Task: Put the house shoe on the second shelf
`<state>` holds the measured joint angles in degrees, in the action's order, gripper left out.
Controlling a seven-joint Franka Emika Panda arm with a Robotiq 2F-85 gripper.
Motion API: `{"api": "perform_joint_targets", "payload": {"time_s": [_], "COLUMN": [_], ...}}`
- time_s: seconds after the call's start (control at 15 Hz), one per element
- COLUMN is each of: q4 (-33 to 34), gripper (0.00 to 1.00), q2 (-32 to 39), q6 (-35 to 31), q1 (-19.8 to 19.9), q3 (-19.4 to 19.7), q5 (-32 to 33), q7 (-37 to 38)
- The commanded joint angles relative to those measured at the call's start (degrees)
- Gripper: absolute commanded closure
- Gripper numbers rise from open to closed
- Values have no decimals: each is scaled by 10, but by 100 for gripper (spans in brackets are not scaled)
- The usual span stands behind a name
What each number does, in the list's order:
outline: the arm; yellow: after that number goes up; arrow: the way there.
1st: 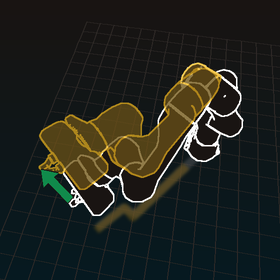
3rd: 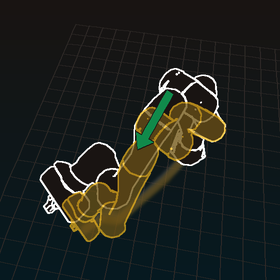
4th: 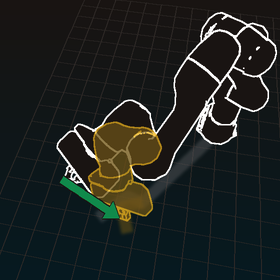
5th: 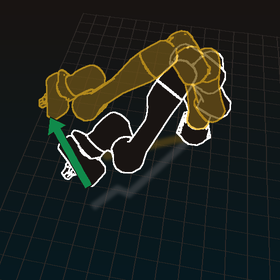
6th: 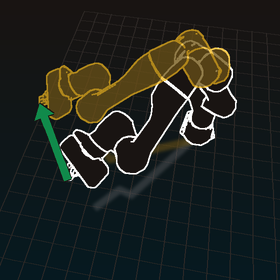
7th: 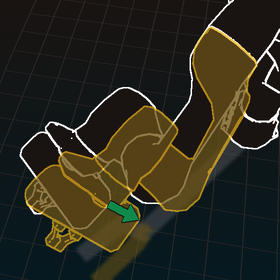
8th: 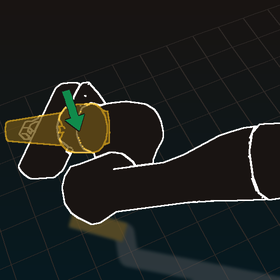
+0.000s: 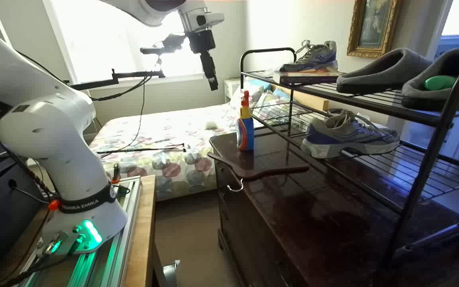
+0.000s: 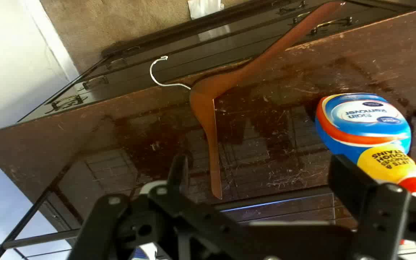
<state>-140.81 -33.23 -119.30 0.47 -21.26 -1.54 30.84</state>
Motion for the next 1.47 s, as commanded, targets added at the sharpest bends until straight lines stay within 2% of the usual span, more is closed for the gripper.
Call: {"api": "perform_joint_targets", "payload": {"time_s": [0.0, 0.27, 0.53, 0.73, 1.13, 1.27, 1.4], "q4": [1, 0, 32, 91, 233, 298, 361], "gripper": [0, 0, 0, 0, 0, 0, 0], "q2": [3, 2, 2, 34, 140, 192, 246], "q6": [1, -8, -95, -133, -140, -117, -96], "q1": [-15, -14, 17, 51, 113, 109, 91], "q3": [13, 14, 32, 54, 83, 101, 134], "q5": [10, 7, 35, 77, 194, 208, 184], "q7": [7, 10, 22, -2, -48, -78, -137]}}
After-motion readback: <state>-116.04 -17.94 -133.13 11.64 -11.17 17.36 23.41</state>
